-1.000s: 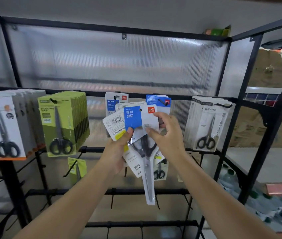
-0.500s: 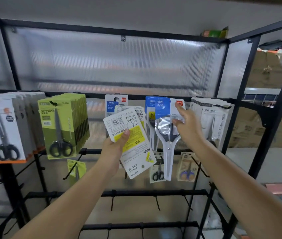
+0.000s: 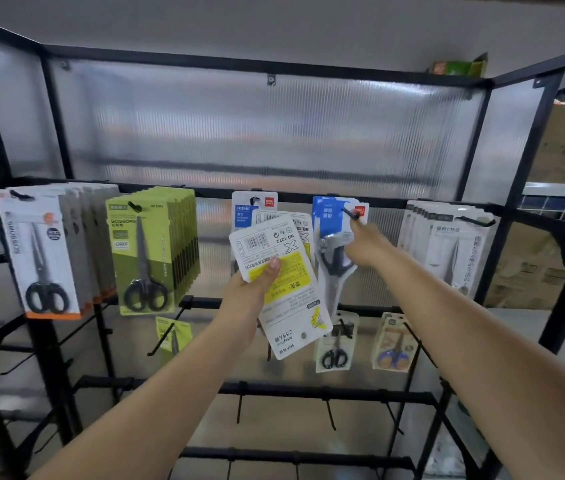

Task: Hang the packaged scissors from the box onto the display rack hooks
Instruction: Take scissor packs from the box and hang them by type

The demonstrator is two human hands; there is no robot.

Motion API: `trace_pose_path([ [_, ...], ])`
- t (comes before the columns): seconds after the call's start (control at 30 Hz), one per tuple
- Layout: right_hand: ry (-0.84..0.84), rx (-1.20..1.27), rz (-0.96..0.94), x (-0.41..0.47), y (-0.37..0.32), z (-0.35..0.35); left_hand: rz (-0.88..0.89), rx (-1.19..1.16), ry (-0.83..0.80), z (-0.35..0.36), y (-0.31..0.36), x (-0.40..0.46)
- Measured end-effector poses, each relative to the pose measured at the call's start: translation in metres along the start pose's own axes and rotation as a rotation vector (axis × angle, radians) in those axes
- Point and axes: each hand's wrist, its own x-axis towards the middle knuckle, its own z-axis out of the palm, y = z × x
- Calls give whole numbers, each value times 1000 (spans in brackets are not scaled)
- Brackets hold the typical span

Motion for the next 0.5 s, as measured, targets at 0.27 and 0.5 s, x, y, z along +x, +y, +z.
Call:
trace_pose_path([
  [0.27,-222,849,-176,-79,-25,33,-2,-88,-64,-18,-4,-2],
  [0.5,82,867,-235,-86,-26,52,77,42,-145,-37,-1,2],
])
